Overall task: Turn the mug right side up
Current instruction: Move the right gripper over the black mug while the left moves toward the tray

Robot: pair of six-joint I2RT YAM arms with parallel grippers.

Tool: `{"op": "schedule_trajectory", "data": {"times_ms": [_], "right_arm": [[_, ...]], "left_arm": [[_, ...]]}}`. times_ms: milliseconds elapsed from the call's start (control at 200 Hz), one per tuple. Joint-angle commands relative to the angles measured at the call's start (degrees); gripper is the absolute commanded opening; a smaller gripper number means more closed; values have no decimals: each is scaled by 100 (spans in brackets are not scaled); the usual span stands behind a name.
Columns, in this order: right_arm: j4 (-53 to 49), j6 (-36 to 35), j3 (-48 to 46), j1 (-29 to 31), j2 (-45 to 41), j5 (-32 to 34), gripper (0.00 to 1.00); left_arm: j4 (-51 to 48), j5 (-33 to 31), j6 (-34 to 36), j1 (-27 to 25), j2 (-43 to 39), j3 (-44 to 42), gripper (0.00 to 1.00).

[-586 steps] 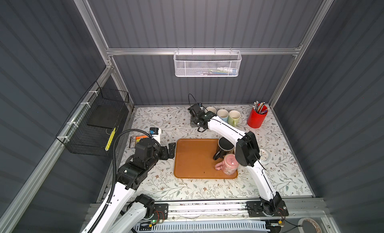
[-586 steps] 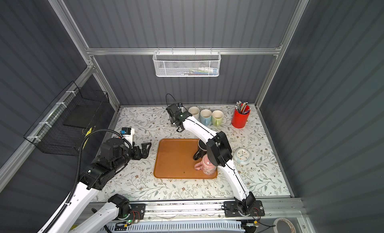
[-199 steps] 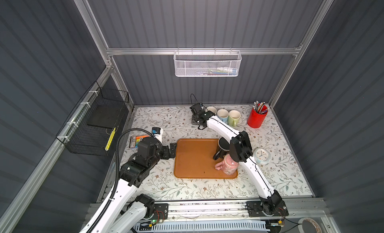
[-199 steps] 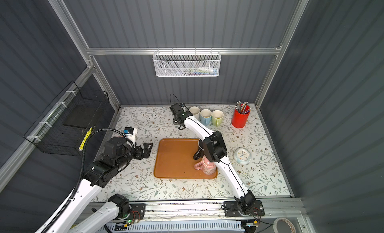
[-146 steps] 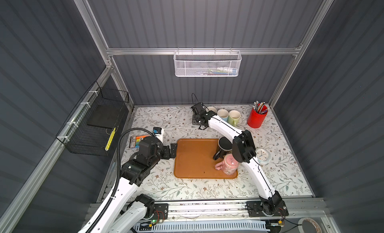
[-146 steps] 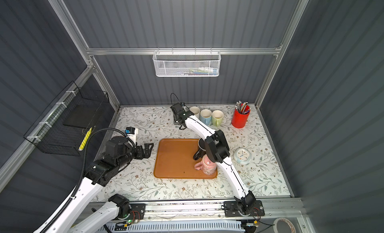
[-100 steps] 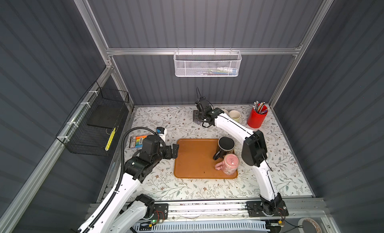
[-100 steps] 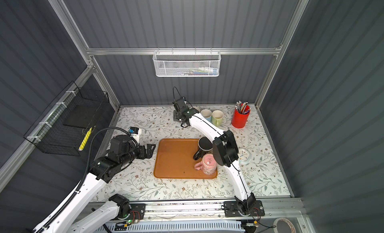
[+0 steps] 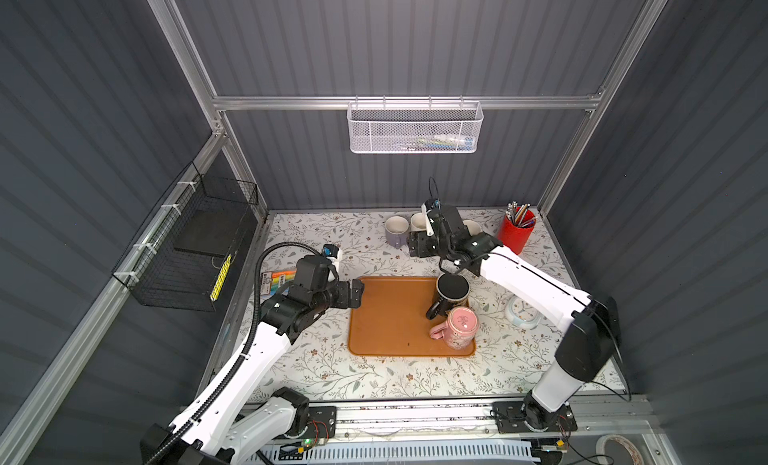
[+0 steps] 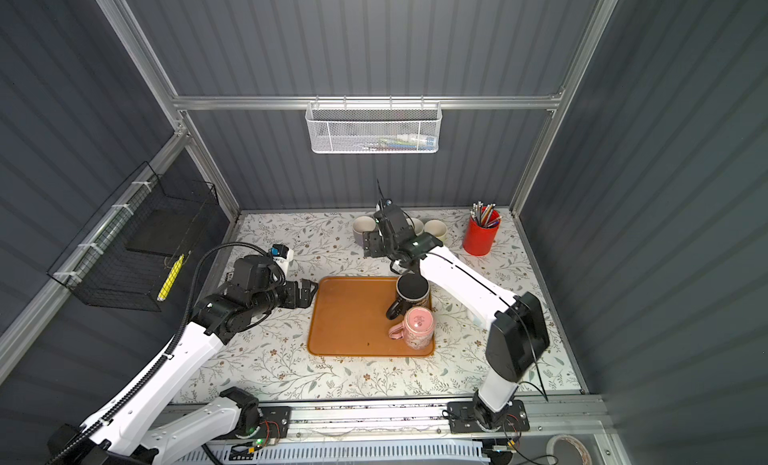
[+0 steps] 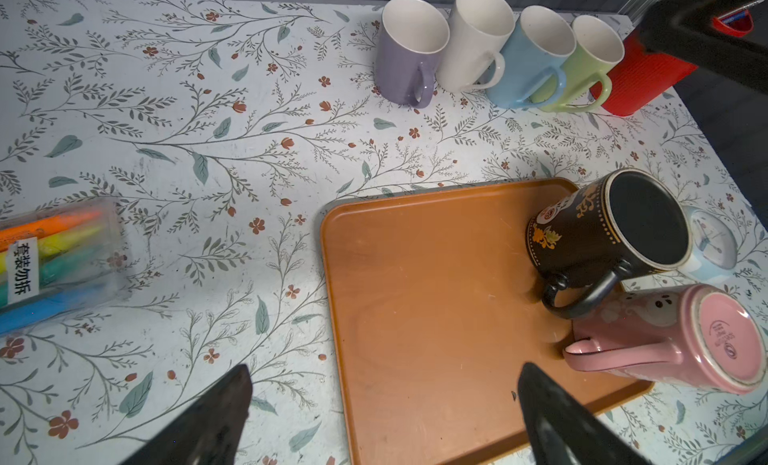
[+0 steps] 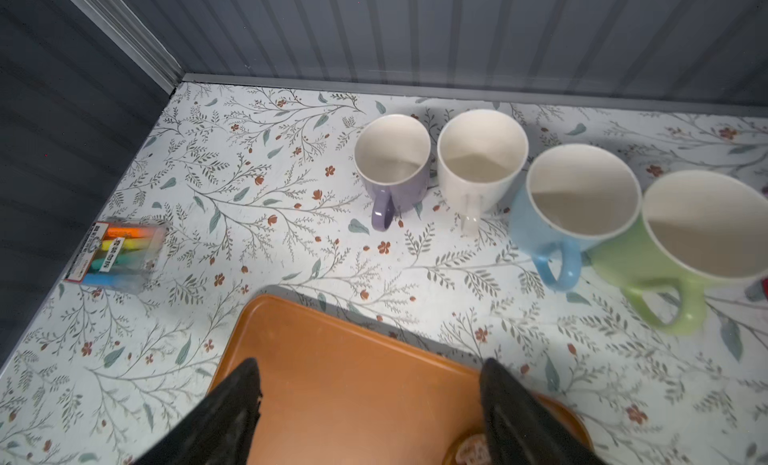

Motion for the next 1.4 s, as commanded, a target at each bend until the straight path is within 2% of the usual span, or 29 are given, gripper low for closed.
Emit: {"op": "schedule_trajectory", "data": {"times_ms": [0, 95, 270, 580, 765, 936, 1246, 1396], "right_arm": [[66, 56, -580, -72, -675, -162, 86], [66, 204, -1134, -183, -1258, -304, 88], [-56, 496, -2028, -461, -2200, -497, 91], [-93, 964, -3221, -989, -3246, -1014, 96], [333, 1255, -3759, -1403, -3380, -1732, 97], [650, 1455, -3931, -1520, -3192, -2301, 97], [1065, 1660, -4037, -1546, -2752, -2682, 97], [1070, 1678, -4064, -1562, -2693, -2650, 97]], "left_arm": [[-19, 116, -163, -110, 103, 239, 100], [73, -67, -234, -343, 249, 276, 100], [191, -635, -321, -1085, 693, 429, 100], [471, -613, -434, -1325, 1163, 555, 100], [550, -643, -464, -1418, 1284, 528, 100], [576, -724, -448, -1432, 1228, 476, 100], [513, -828, -426, -1428, 1103, 353, 100], [497, -863, -422, -1432, 1011, 298, 100]]}}
